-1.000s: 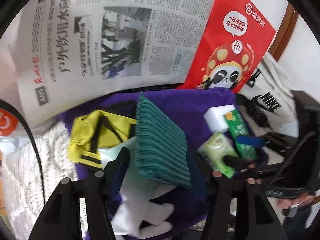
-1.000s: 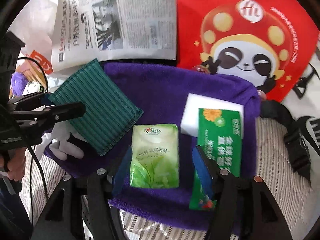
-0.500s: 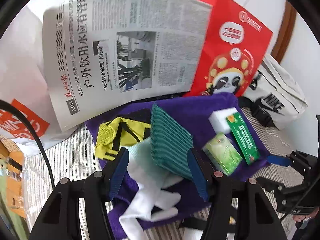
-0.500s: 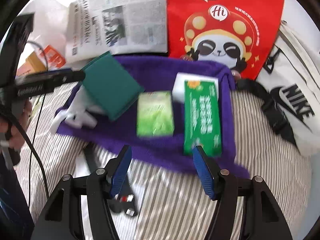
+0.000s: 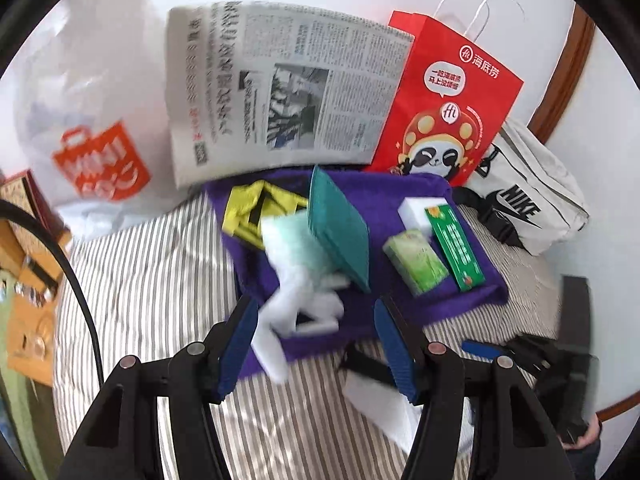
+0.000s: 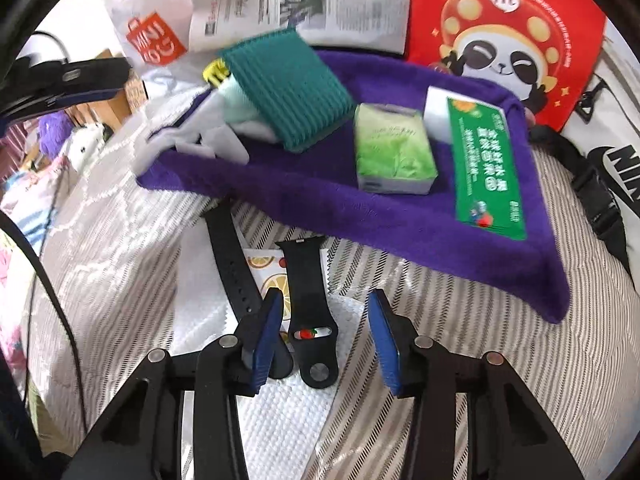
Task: Organize soft objects
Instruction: 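Release the tissue pack by the green pack with the right tool while the left lays the cloth, then grasp the black watch strap on the bed with the right tool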
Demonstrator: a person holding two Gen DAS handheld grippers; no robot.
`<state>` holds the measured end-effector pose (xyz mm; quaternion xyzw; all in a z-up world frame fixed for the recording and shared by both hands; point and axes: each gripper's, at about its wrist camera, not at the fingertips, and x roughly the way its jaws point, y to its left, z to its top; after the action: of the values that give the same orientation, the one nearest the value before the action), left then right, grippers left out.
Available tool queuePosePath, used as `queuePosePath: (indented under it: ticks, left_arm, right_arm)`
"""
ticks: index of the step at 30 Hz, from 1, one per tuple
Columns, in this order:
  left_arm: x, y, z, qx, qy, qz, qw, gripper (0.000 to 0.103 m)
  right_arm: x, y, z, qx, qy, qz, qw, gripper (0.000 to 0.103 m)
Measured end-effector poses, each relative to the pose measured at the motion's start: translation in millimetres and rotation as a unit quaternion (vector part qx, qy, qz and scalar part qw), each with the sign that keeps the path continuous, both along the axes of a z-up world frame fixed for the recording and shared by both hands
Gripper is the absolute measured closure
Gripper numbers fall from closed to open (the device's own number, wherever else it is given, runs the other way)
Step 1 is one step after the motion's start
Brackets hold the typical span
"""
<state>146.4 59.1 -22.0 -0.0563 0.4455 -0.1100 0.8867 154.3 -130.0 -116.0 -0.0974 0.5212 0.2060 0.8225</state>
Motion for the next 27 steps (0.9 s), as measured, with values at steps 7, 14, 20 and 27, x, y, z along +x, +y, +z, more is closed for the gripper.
queuePosePath:
  ticks: [7,14,20,27]
  left_arm:
    - [-25,17,-28,-0.043,0.032,0.015,0.9984,0.044]
    - [-32,14,-39,-0.043,0.045,0.019,0.9979,0.044]
    - [-40,4,-43,-0.04,0.044,0.003,0.9983,0.044]
    - [-39,-7,-50,-0.046,0.05,-0.012,0.9976,0.044]
  right_arm:
    - [7,8,-11,-0.001,-0.001,0.006,1.0,0.066]
    - [9,2,-9,0.023,0.007,0.007,1.0,0.082]
    - [-1,-25,1,0.006,0.004,-0.031,0.999,0.082]
    - [-5,-64,-4,-0.008,0.006,-0.086,0.996,0.082]
